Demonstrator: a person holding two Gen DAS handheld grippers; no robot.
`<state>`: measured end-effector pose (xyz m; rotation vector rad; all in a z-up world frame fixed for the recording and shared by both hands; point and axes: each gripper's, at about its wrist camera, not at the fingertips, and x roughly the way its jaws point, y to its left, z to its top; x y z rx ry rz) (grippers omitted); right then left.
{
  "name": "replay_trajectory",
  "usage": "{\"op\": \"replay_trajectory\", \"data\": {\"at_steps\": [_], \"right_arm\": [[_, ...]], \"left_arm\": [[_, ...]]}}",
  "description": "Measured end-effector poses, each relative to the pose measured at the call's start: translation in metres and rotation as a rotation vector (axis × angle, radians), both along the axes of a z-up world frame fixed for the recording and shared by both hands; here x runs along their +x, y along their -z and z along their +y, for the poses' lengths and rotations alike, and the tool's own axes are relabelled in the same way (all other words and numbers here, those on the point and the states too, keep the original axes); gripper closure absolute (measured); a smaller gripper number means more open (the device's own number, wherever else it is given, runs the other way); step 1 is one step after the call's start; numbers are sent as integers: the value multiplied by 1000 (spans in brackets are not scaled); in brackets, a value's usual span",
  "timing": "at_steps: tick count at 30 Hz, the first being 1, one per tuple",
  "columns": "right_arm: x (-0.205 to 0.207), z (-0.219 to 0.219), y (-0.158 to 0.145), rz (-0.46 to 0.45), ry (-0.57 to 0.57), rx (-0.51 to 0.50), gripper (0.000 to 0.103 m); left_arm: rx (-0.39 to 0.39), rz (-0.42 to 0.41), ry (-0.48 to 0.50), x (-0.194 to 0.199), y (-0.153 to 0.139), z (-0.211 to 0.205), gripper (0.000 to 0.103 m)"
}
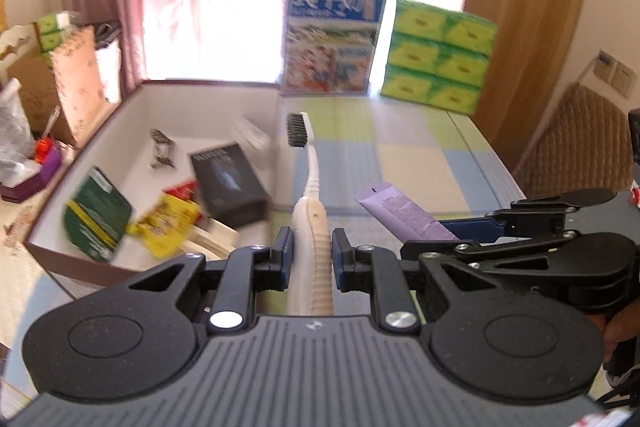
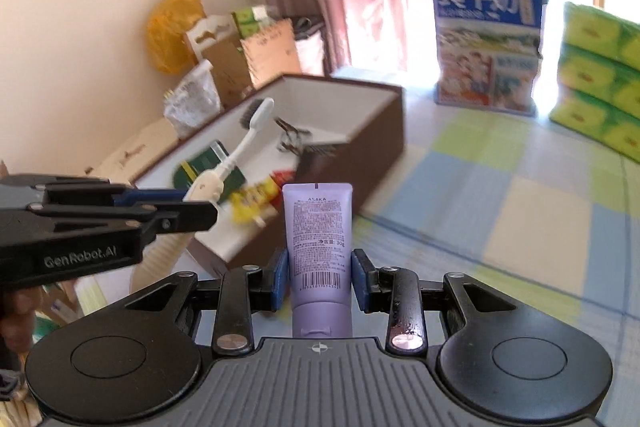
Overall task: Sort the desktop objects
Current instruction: 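Carry the toothbrush and purple tube with both grippers over the brown box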
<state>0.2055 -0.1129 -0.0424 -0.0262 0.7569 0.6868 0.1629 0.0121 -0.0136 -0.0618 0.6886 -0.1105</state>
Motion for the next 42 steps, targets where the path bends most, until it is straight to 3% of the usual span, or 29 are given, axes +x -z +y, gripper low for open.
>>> {"op": "replay_trajectory", "data": {"at_steps": [9, 18, 28, 42], "right_arm": [[40, 82, -19, -9, 1, 84, 72], [96, 141, 6, 54, 120, 43, 72], [145, 163, 34, 125, 204, -1, 72], [182, 183, 54, 166, 241, -45, 72]], "left_arm": [[35, -15, -84, 26, -18, 73, 87], [26, 32, -103, 85, -8, 135, 87], [18, 138, -94, 145, 26, 167, 87], [20, 218, -78, 194, 54, 186, 87]]}}
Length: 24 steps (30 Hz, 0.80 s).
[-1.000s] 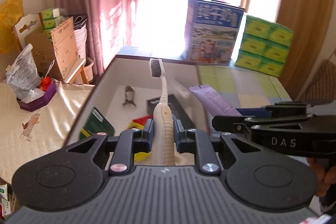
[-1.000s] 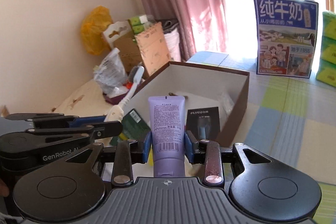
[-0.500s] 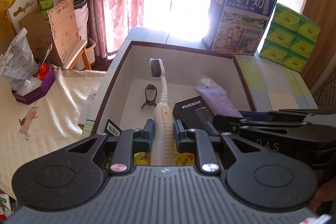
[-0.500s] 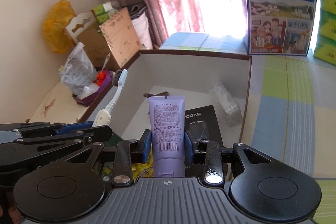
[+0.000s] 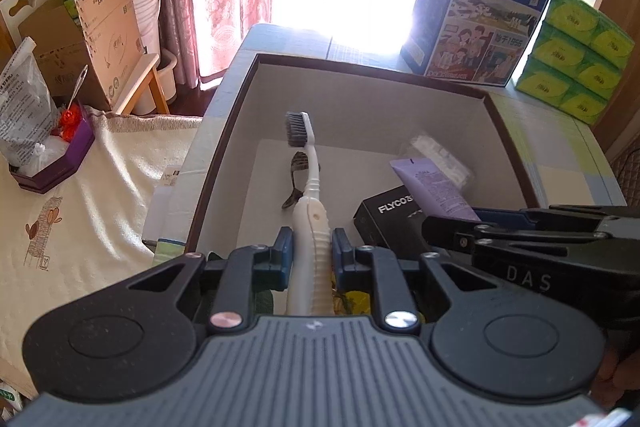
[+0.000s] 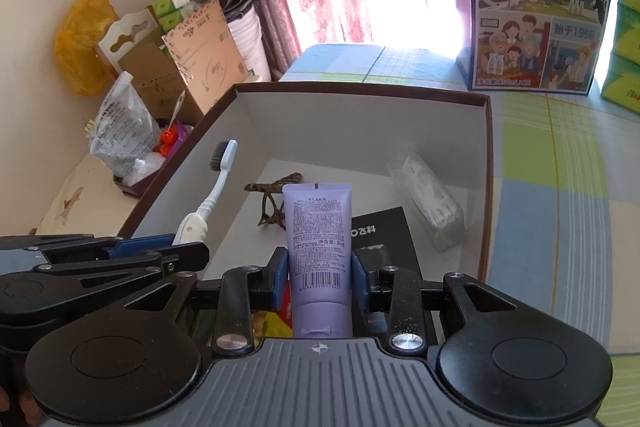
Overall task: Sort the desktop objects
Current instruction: 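Carry the toothbrush and purple tube with both grippers over the brown box, then open the left gripper to drop the toothbrush while the right gripper releases the tube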
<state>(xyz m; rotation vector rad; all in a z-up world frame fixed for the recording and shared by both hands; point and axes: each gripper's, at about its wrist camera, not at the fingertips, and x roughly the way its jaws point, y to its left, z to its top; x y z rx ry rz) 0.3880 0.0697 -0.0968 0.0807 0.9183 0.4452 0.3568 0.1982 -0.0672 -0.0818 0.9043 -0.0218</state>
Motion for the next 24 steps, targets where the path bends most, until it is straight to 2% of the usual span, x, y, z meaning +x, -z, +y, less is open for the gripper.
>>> {"op": "replay_trajectory", "data": {"at_steps": [11, 24], "right_arm": [[18, 11, 14, 30, -1, -20, 72], [19, 15, 22, 50, -17, -10, 72]], "left_arm": [[0, 40, 9, 25, 18, 7, 87], [-4, 46, 18, 27, 23, 8, 86]]}}
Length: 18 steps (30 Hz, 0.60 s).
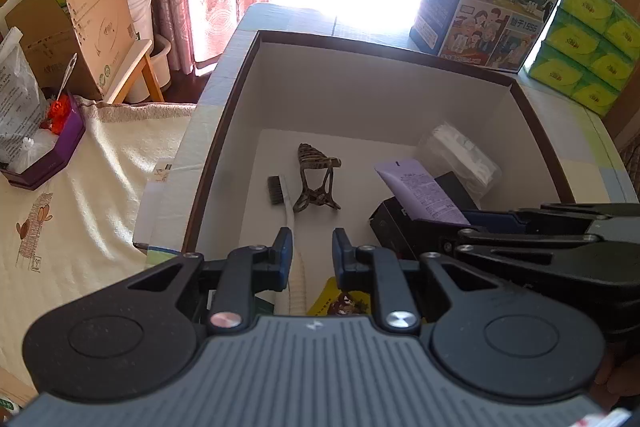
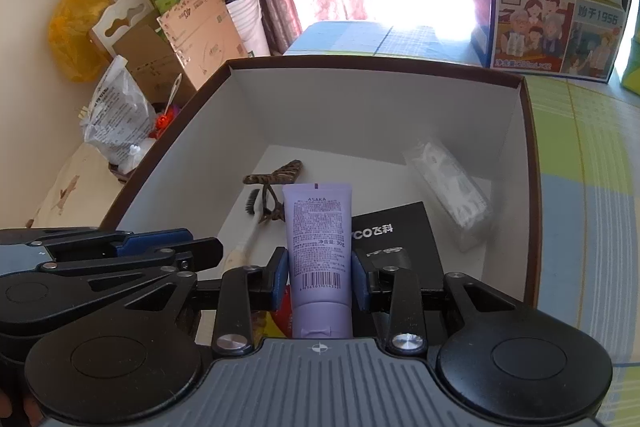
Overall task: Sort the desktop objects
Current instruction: 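Open the left gripper to drop the toothbrush while the right gripper releases the tube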
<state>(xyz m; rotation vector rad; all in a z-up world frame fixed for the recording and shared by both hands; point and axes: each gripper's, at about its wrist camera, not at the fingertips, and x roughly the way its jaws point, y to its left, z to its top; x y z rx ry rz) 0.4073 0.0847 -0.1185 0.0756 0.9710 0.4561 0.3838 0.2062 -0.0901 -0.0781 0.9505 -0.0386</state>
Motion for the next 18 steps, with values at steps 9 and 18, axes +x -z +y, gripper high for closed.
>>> {"op": "replay_trajectory", "data": {"at_steps": [9, 18], "right_arm": [[1, -3, 1, -9, -8, 78, 71], [-11, -10, -14, -87, -41, 42, 52]], "left_arm": [[-4, -1, -11, -1, -2, 3, 86], [12, -9, -15, -9, -6, 0, 80]]}}
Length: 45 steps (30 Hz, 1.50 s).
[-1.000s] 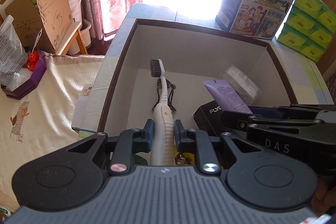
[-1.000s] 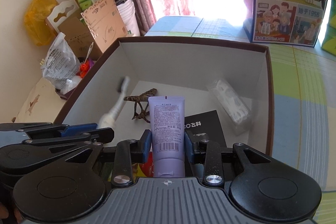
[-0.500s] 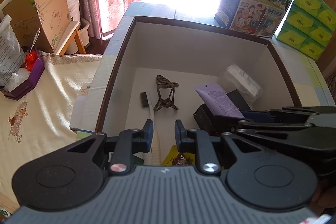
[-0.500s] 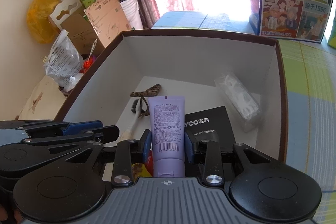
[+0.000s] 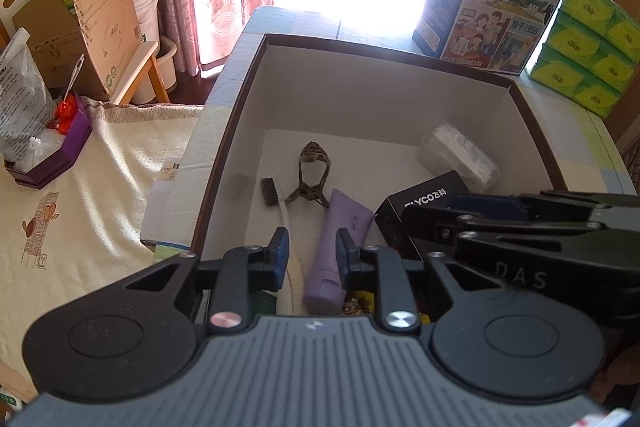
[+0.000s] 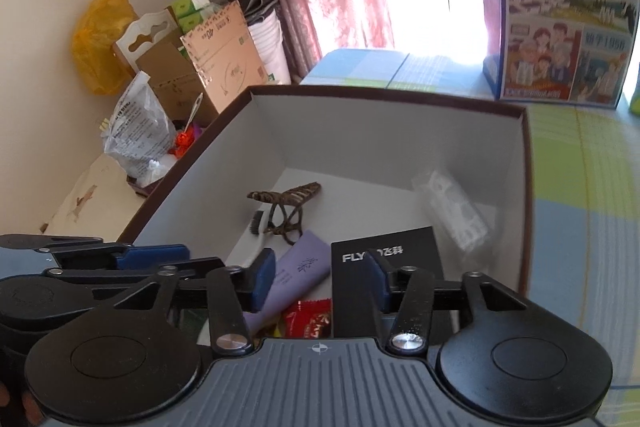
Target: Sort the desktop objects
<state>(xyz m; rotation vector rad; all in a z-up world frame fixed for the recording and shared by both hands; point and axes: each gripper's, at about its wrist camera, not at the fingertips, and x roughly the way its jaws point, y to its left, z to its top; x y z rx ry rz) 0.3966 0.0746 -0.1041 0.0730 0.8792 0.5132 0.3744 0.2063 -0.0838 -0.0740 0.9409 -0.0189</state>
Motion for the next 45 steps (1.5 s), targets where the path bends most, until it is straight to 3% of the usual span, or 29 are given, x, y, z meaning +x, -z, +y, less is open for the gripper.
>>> {"op": "replay_trajectory", "data": {"at_steps": [8, 11, 13, 19, 32, 45], "right_arm": [[-27, -11, -19, -77, -28, -43, 17], [-40, -19, -28, -103, -46, -15, 2], [-49, -24, -33, -113, -51, -11, 2], [-72, -31, -42, -136, -38, -42, 2], [-113, -40, -68, -253, -15, -134, 2], [-154, -72, -78, -240, -17, -133, 2]], "left_arm": [[-5, -11, -8, -18, -10, 2, 67], [1, -32, -3, -30, -18, 2, 53], [8, -49, -1, -40, -24, 3, 36], [36, -85, 41, -64, -38, -3, 26], [83, -171, 50, -107, -70, -17, 13], [118, -241, -43, -158, -95, -27, 2]]}}
